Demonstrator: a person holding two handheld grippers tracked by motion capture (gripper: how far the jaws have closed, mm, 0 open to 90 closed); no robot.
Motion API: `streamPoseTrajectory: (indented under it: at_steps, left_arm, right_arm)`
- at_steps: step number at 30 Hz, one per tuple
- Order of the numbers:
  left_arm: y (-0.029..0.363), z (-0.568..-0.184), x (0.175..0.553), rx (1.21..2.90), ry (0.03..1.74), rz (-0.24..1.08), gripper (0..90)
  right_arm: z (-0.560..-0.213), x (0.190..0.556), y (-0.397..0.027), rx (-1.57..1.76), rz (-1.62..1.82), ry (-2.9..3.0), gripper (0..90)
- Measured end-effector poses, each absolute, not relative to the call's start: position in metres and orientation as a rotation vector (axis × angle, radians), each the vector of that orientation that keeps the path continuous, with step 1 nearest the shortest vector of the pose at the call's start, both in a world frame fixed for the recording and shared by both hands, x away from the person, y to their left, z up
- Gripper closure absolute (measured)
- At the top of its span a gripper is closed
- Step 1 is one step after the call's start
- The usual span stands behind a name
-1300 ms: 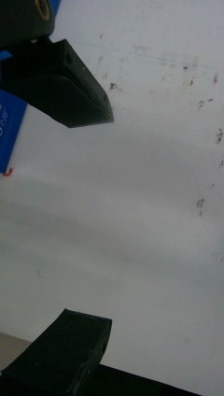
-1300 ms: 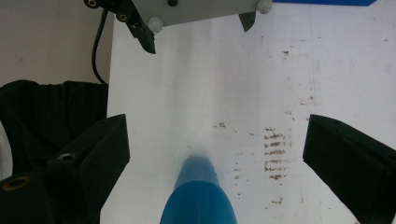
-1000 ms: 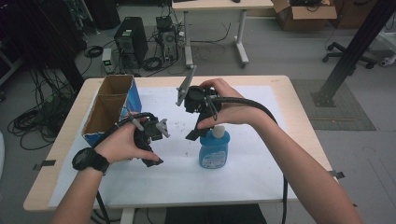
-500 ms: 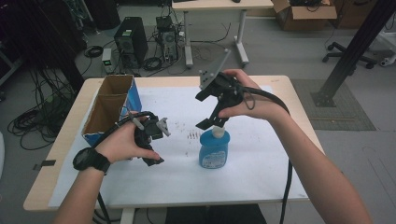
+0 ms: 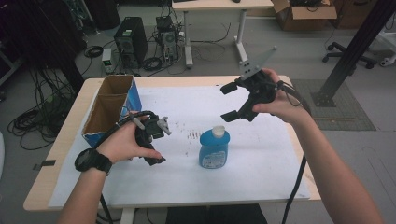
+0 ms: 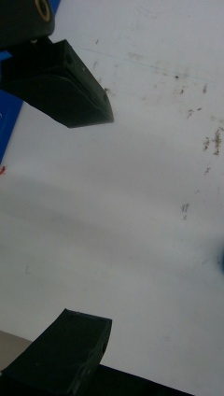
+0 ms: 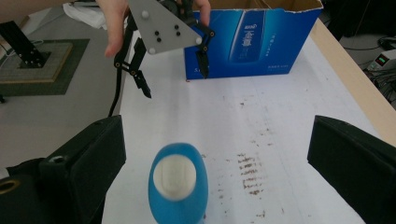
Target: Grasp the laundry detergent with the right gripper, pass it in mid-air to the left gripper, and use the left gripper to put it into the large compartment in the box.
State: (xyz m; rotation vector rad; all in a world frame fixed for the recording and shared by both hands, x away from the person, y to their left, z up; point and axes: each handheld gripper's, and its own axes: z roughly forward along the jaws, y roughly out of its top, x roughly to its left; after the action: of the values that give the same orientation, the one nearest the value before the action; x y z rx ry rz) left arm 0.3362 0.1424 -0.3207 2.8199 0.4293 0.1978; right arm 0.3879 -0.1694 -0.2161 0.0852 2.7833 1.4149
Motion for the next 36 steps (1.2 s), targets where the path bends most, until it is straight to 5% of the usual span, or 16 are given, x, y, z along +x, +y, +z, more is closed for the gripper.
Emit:
streamPoseTrajectory:
  at_steps: [17,36]
  left_arm:
    - [0.142,-0.321,0.336,2.797,0.447,0.187,4.4]
    - [0.141,-0.320,0.337,2.785,0.445,0.185,4.4]
  right_arm:
    - [-0.273,0.388,-0.207,0.085,1.554,2.780,4.0]
    - [-0.333,0.383,-0.199,0.107,1.607,2.814,5.1]
